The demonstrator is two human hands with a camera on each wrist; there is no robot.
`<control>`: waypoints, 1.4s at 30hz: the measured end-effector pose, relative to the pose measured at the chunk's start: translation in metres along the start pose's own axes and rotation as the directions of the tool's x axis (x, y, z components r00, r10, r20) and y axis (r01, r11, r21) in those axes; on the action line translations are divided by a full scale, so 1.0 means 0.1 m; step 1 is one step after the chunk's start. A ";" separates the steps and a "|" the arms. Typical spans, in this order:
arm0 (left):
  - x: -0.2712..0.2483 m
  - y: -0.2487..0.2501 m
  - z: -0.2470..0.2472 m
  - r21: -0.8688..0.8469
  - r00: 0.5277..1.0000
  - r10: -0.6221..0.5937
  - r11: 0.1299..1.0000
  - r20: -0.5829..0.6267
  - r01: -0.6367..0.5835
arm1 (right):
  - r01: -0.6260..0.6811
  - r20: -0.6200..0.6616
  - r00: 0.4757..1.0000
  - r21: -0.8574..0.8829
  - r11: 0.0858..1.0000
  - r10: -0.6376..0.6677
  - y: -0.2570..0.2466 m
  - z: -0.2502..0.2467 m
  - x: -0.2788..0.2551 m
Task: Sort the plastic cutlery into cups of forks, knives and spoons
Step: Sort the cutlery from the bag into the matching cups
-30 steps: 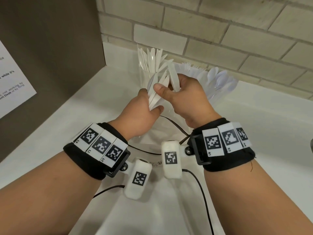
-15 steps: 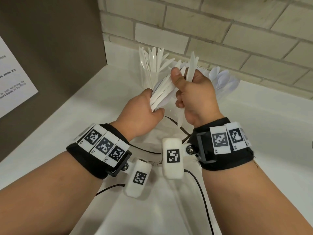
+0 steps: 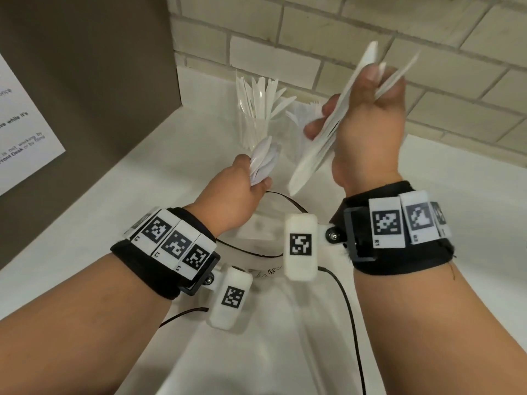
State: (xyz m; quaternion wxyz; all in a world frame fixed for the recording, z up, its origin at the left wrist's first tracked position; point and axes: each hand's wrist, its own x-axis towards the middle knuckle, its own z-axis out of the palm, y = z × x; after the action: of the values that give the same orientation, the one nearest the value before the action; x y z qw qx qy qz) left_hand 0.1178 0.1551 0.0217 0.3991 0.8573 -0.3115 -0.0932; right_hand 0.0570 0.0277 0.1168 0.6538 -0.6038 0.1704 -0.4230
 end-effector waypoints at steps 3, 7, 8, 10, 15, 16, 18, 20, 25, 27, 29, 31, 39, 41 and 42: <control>0.03 0.03 0.01 -0.010 1.000 -0.023 1.000 0.011 0.023 | -0.031 0.164 0.982 -0.370 0.928 0.098 0.19 0.03 -0.07; 0.06 0.06 0.03 -0.043 1.000 -0.030 0.999 0.003 0.030 | 0.026 0.290 0.938 -0.604 0.797 0.189 0.37 0.03 -0.17; 0.07 0.07 0.03 -0.044 1.000 -0.027 0.999 0.008 0.028 | 0.039 0.295 0.937 -0.623 0.781 0.189 0.40 0.03 -0.18; 0.06 0.08 0.02 -0.039 0.999 -0.032 0.999 0.012 0.032 | 0.063 0.296 0.939 -0.649 0.758 0.176 0.43 0.04 -0.19; 0.01 0.08 0.03 -0.018 0.999 -0.003 1.000 -0.035 0.002 | 0.051 0.308 0.930 -0.646 0.761 0.199 0.46 0.09 -0.15; 0.01 0.07 0.03 -0.023 0.999 -0.002 1.000 -0.037 0.001 | 0.024 0.303 0.928 -0.628 0.778 0.216 0.46 0.08 -0.15; 0.01 0.07 0.02 -0.029 1.000 0.001 1.000 -0.024 -0.002 | -0.052 0.275 0.927 -0.578 0.814 0.255 0.48 0.07 -0.13; 0.01 0.04 0.01 -0.026 1.000 0.009 1.000 -0.003 -0.009 | -0.123 0.241 0.930 -0.505 0.854 0.277 0.48 0.05 -0.11; 0.00 -0.01 -0.01 -0.028 0.999 -0.003 1.000 0.050 0.004 | -0.179 0.146 0.960 -0.329 0.927 0.237 0.38 0.04 -0.02; 0.00 0.00 -0.02 -0.109 0.995 -0.017 0.994 0.096 0.027 | -0.221 0.095 0.964 -0.229 0.948 0.248 0.30 0.06 0.02; -0.01 -0.01 -0.03 -0.228 0.988 -0.035 0.971 0.151 0.069 | -0.226 0.008 0.973 -0.141 0.964 0.229 0.23 0.06 0.13; -0.03 -0.03 -0.06 -0.374 0.977 -0.060 0.918 0.204 0.135 | -0.186 -0.075 0.981 -0.074 0.980 0.181 0.15 0.07 0.32; 0.07 -0.11 -0.33 -0.682 0.943 -0.173 0.654 0.286 0.327 | -0.122 -0.019 0.992 -0.102 0.987 0.121 0.16 0.47 0.99; 0.18 -0.13 -0.41 -0.677 0.950 -0.203 0.667 0.239 0.313 | -0.053 -0.008 0.999 -0.162 0.985 0.052 0.30 0.62 1.11; 0.24 -0.14 -0.45 -0.673 0.953 -0.214 0.675 0.213 0.302 | -0.012 0.002 1.000 -0.175 0.985 0.013 0.37 0.70 1.16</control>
State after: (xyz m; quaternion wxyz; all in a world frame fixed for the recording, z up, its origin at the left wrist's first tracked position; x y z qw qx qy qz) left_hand 0.1616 0.1752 0.0431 0.6570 0.6707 -0.1515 -0.3091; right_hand 0.1888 -0.0186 0.1309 0.6011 -0.6584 0.2096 -0.4015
